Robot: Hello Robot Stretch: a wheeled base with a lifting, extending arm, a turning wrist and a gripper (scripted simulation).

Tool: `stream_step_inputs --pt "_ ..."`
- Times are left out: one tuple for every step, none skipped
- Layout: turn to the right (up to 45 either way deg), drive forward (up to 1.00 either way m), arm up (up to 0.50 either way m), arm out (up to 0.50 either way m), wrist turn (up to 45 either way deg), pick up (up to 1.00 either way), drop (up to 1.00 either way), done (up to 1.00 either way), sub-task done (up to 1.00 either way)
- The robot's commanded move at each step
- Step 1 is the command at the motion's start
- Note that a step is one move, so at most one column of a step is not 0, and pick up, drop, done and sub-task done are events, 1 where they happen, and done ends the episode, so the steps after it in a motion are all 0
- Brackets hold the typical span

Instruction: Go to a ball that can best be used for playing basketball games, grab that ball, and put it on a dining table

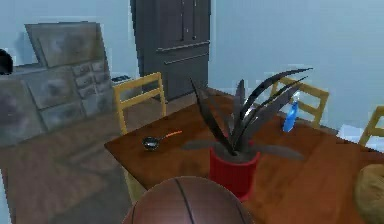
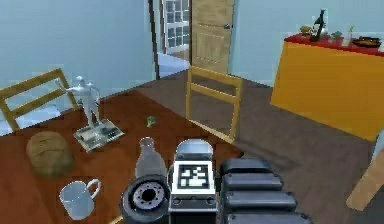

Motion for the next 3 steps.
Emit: stream_step_inputs --pt "33.0 0.0 0.0 0.0 0.0 0.0 0.0 0.0 0.0" --pt "-45.0 0.0 0.0 0.0 0.0 0.0 0.0 0.0 0.0" --pt "-27.0 0.0 0.0 0.0 0.0 0.0 0.0 0.0 0.0"
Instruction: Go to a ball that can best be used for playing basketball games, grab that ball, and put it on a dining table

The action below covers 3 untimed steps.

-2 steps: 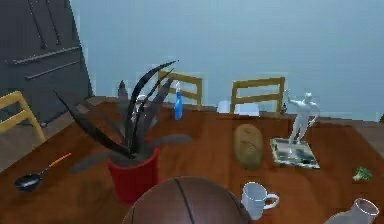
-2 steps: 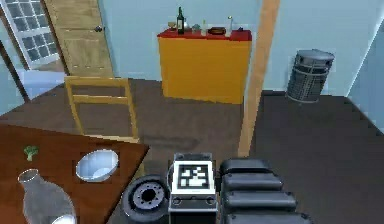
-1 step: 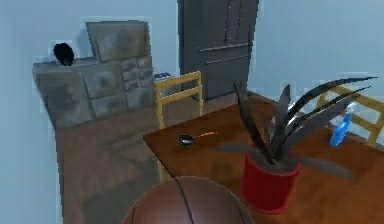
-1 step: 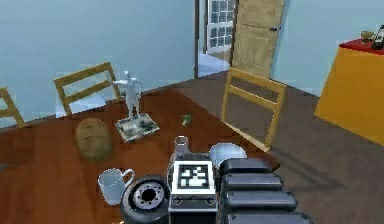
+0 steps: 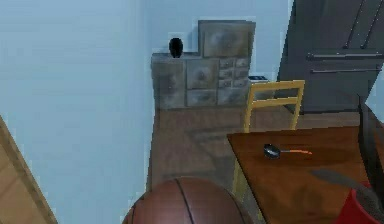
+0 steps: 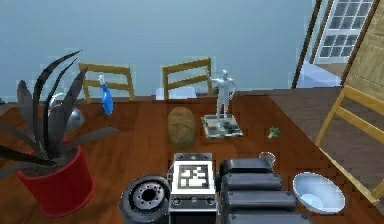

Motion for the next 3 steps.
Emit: stream_step_inputs --pt "0.0 0.0 0.0 0.34 0.0 0.0 0.0 0.0 0.0" --pt "0.0 0.0 0.0 0.0 45.0 0.0 0.0 0.0 0.0" --pt "0.0 0.0 0.0 0.0 45.0 0.0 0.0 0.0 0.0"
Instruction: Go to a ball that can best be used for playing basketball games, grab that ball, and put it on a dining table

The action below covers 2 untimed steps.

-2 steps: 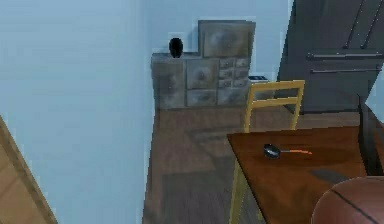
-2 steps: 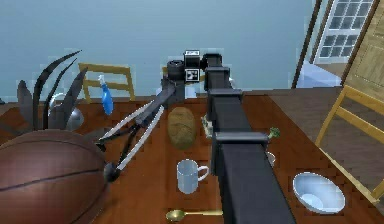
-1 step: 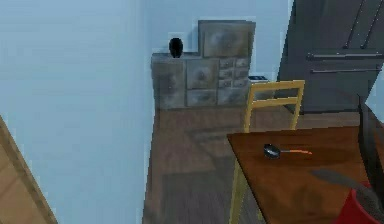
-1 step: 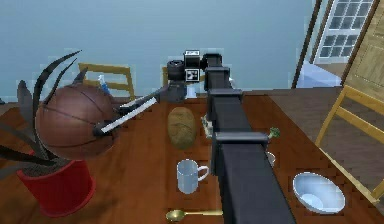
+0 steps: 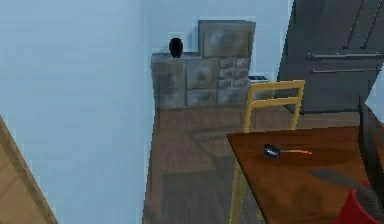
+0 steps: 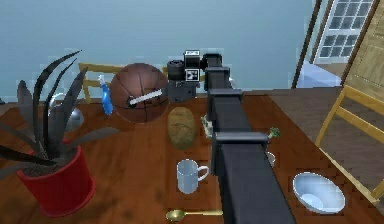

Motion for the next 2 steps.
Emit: stream_step_inputs --pt "0.0 0.0 -0.32 0.0 0.0 0.0 0.0 0.0 0.0" --pt "0.0 0.0 0.0 0.0 0.0 0.0 1.0 0.0 0.0"
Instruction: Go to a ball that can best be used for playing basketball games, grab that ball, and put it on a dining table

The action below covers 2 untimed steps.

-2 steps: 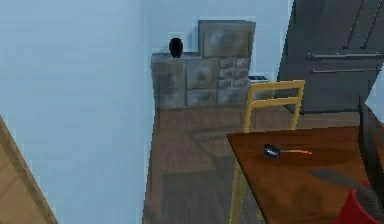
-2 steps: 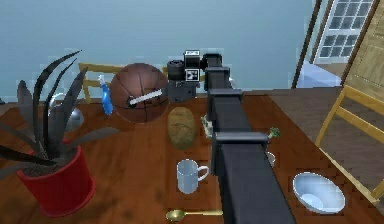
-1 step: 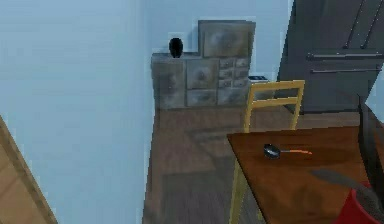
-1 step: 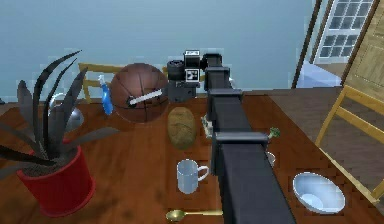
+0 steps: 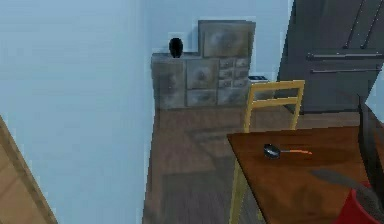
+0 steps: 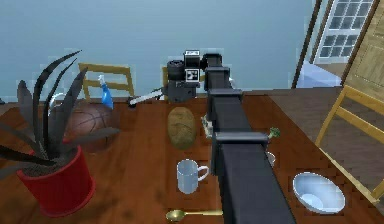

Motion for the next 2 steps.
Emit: stream_step_inputs --pt "0.0 0.0 0.0 -0.1 0.0 0.0 0.0 0.0 0.0" --pt "0.0 0.0 0.0 0.0 0.0 0.0 0.0 1.0 0.0"
